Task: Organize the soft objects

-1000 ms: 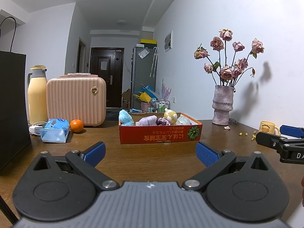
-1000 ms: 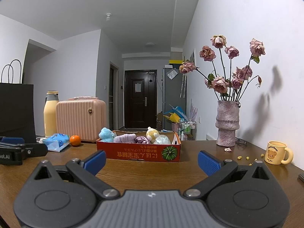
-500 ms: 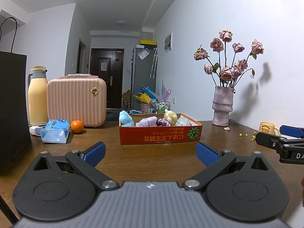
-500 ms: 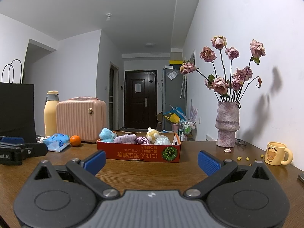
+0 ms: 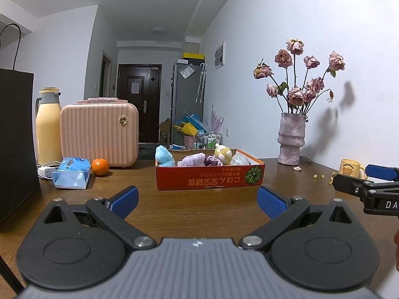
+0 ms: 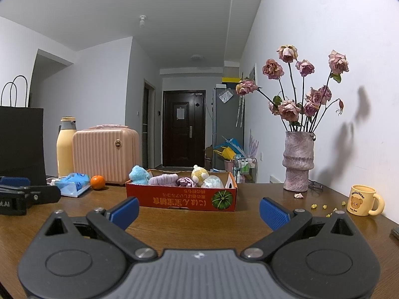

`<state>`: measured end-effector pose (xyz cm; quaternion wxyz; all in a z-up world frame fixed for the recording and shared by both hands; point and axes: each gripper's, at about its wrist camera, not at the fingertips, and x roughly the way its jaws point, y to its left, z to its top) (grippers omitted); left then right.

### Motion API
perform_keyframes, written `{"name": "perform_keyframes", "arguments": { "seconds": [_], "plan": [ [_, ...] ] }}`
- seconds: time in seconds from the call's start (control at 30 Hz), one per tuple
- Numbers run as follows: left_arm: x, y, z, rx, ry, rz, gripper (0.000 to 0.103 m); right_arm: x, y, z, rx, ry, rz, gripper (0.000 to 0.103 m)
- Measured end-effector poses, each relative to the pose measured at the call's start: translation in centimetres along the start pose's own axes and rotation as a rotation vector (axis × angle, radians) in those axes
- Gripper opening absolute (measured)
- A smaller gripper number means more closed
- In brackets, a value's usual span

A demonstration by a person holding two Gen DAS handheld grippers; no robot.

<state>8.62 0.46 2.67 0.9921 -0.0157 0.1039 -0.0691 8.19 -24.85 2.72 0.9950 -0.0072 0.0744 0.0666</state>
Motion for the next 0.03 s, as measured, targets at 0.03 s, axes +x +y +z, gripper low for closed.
{"name": "perform_keyframes", "arguments": {
  "seconds": [0.03],
  "plan": [
    [0.07,0.06,-0.09,-0.002,0.001,-0.001,0.103,0.13,-0.02,-0.04,0.0,0.004,-0.001,0.103]
  ]
}}
